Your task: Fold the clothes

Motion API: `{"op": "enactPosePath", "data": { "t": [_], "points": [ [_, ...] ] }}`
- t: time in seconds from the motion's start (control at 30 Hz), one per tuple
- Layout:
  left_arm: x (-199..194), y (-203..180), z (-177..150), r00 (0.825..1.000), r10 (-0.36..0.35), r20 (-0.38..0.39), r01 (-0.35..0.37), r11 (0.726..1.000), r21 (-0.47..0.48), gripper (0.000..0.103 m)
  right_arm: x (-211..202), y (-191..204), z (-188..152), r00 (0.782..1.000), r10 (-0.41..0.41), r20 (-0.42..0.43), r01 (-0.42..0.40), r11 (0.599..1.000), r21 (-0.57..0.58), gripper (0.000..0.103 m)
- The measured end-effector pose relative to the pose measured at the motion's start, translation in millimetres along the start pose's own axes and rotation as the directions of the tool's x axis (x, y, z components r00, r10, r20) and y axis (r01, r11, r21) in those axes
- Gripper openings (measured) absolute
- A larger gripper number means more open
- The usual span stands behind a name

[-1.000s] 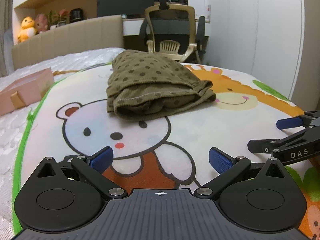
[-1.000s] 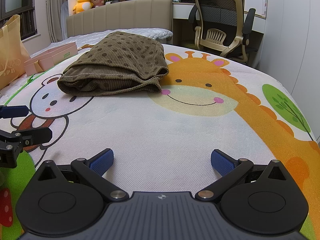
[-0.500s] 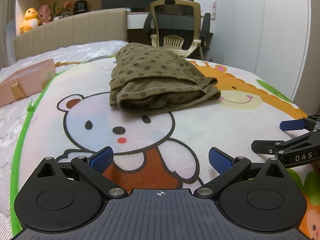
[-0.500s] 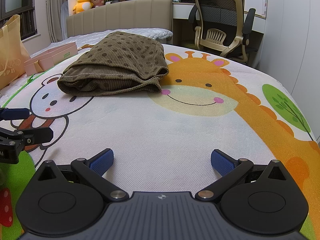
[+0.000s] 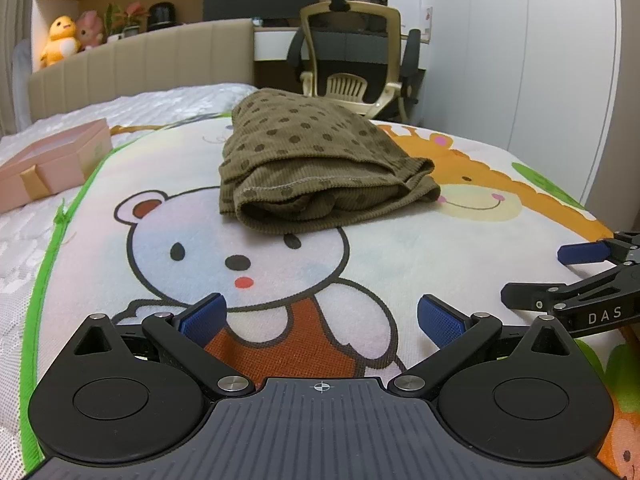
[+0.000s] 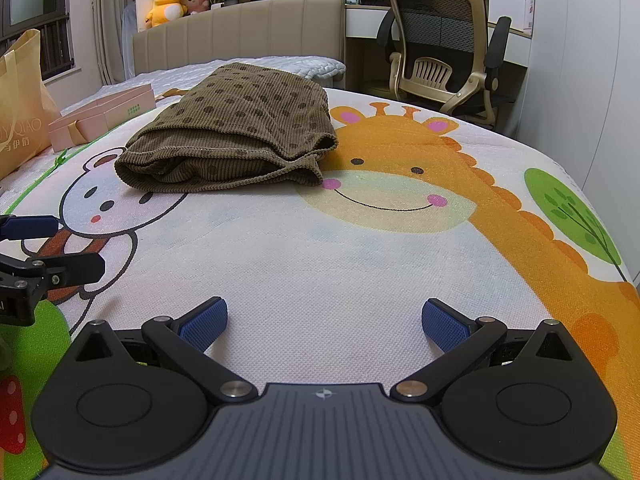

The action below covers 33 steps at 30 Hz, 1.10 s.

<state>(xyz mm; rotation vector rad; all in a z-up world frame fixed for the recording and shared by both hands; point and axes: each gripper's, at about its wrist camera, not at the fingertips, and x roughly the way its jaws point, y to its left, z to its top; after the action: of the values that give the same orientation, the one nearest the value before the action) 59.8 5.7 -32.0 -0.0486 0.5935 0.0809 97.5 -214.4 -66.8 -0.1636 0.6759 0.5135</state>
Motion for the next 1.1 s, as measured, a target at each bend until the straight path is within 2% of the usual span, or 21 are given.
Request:
{"op": "enactPosePath", "data": {
  "t": [1.1],
  "points": [
    [-2.7, -1.2, -0.1, 0.999, -0.037, 0.013, 0.037, 0.999, 0.005, 0.103, -0.1, -0.2, -0.2, 1.0, 0.0, 0.0, 0.0, 1.0, 0.0, 0.103]
  ]
}}
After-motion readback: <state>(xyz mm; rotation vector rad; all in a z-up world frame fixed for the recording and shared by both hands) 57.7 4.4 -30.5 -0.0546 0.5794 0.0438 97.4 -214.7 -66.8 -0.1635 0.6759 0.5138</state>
